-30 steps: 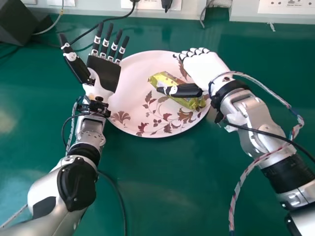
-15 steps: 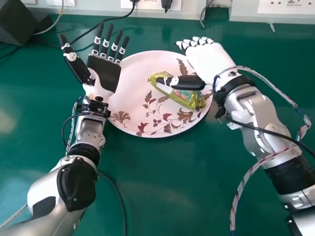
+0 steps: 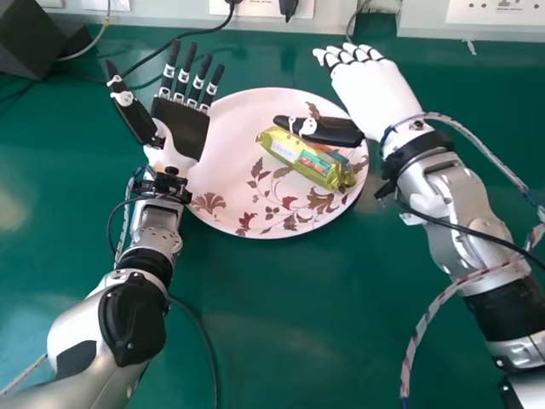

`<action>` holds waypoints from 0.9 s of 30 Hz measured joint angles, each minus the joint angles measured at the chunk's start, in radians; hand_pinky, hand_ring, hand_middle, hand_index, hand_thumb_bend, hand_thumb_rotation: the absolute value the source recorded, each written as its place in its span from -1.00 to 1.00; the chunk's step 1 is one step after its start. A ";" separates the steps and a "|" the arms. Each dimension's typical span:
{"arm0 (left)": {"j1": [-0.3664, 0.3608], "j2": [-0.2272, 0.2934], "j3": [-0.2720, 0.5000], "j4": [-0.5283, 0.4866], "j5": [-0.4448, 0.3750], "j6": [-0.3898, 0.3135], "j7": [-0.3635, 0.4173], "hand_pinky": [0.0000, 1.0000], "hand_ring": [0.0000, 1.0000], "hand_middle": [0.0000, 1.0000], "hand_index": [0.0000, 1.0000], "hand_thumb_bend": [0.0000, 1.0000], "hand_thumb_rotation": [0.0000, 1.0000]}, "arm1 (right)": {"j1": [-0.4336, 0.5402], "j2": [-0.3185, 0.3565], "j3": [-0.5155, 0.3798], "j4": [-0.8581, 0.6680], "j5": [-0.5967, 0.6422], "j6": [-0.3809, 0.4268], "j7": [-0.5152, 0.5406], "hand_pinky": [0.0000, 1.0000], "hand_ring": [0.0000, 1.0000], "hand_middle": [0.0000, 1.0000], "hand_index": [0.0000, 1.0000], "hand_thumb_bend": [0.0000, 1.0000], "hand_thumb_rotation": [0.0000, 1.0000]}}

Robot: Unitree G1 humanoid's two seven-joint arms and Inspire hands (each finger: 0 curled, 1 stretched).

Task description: Pick up biscuit and place it in the plate

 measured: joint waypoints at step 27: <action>0.000 0.001 0.003 0.000 -0.004 0.038 0.000 0.57 0.58 0.76 1.00 0.90 0.42 | 0.100 -0.003 -0.118 -0.100 0.118 -0.095 -0.084 1.00 1.00 1.00 1.00 0.99 1.00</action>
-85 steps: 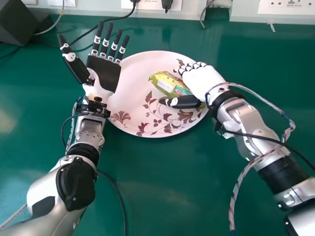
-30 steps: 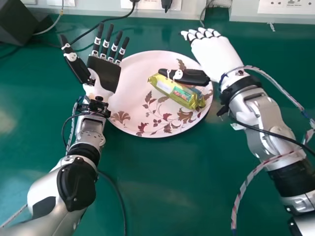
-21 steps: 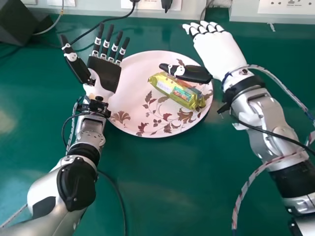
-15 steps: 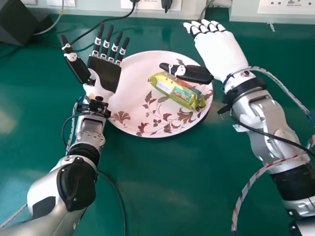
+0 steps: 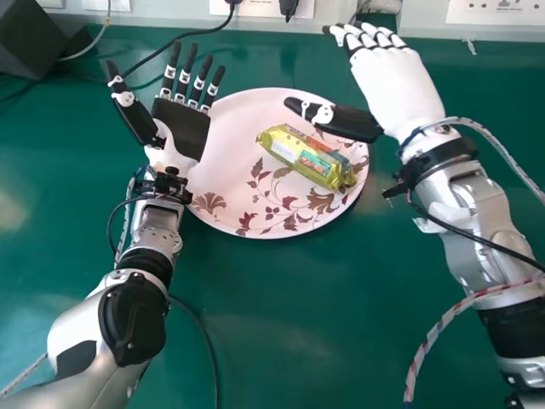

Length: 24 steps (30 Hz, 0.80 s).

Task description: Pick up biscuit and place it in the plate

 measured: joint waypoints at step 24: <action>0.004 0.010 -0.006 0.002 0.004 0.047 -0.002 0.26 0.59 0.82 1.00 0.72 0.24 | 0.108 -0.015 -0.174 -0.030 0.402 -0.202 0.037 0.53 0.81 0.86 1.00 0.83 0.76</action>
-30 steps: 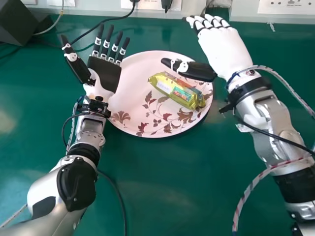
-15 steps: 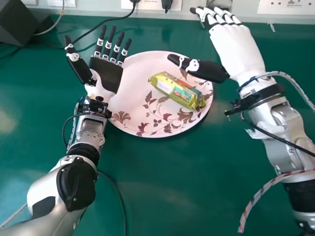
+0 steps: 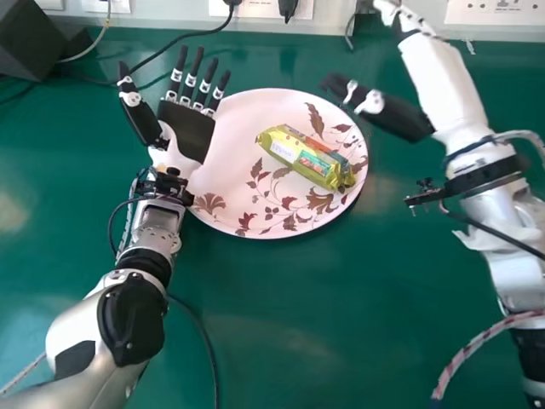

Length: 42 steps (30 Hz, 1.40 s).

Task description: Pick up biscuit and place it in the plate

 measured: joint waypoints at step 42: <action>0.008 0.019 0.013 0.002 -0.015 -0.050 0.036 0.40 0.57 0.82 1.00 1.00 0.25 | 0.046 0.185 -0.231 0.242 0.969 -0.057 0.536 0.37 0.64 0.70 0.84 0.51 0.53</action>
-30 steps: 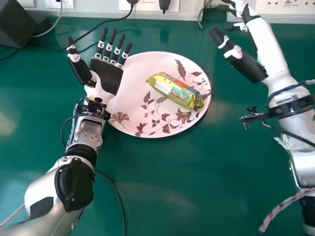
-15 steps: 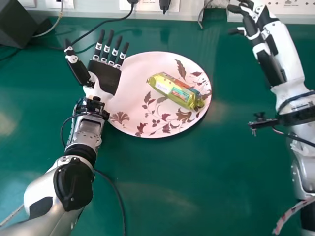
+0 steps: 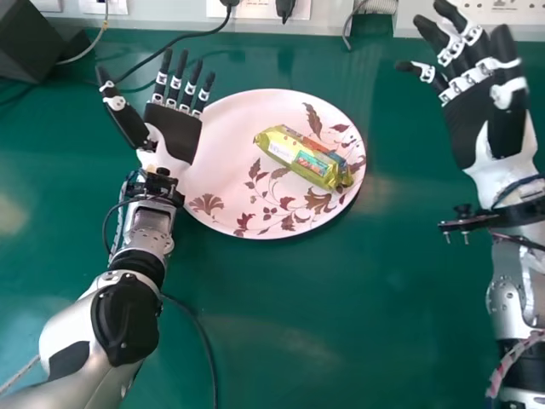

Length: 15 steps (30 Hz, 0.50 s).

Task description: Pick up biscuit and place it in the plate

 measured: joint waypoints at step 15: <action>0.001 0.001 -0.001 0.001 0.006 -0.013 0.033 0.30 0.56 0.87 1.00 1.00 0.54 | -0.020 0.071 -0.073 0.092 0.145 0.113 0.157 -0.07 0.14 0.47 0.73 0.48 0.39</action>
